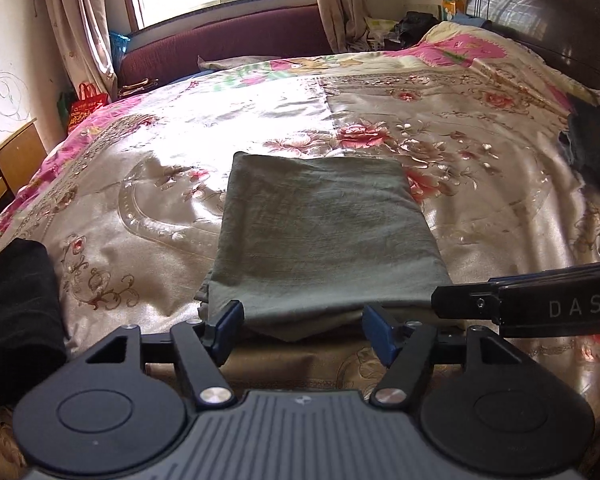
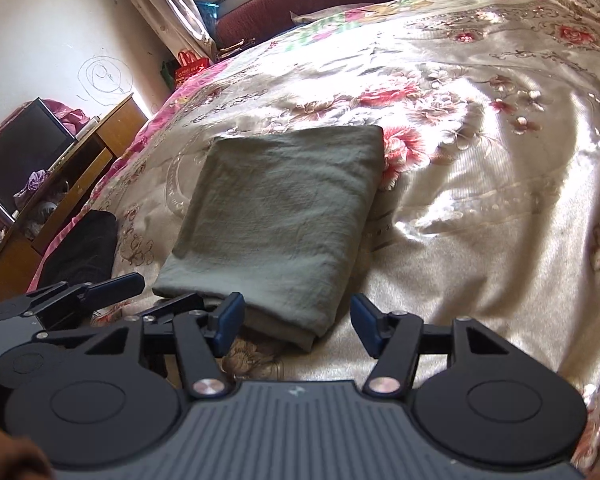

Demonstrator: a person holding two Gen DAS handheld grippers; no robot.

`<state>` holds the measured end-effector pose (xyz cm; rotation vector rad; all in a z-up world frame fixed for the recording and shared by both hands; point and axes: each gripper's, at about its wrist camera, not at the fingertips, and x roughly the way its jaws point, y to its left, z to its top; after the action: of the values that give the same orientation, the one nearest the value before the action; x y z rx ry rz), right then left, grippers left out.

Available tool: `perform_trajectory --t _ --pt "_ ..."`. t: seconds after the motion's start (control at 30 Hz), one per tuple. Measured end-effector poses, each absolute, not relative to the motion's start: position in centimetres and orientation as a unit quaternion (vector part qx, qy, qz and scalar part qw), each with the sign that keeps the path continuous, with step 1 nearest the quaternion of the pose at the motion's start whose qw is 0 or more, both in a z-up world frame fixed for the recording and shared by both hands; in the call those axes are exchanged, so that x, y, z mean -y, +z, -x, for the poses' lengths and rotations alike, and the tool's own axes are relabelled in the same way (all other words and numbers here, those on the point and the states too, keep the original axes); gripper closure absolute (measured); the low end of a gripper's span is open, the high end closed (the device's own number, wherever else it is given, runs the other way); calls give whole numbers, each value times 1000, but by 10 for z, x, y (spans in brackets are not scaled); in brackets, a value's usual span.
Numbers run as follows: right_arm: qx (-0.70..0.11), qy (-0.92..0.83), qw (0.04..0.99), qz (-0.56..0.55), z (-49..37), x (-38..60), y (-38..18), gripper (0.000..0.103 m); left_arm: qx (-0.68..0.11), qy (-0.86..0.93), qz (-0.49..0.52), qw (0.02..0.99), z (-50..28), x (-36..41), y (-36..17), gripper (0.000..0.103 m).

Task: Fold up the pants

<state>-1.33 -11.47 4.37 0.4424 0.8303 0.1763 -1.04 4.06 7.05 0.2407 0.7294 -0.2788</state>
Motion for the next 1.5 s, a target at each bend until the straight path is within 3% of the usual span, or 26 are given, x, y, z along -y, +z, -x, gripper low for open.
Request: perform_trajectory --t 0.63,1.5 --pt "-392 85 893 -203 33 112 45 43 -352 -76 -80 929 29 -51 66 0" --pt "-414 87 887 -183 39 104 37 42 -360 -62 -87 927 38 -53 52 0"
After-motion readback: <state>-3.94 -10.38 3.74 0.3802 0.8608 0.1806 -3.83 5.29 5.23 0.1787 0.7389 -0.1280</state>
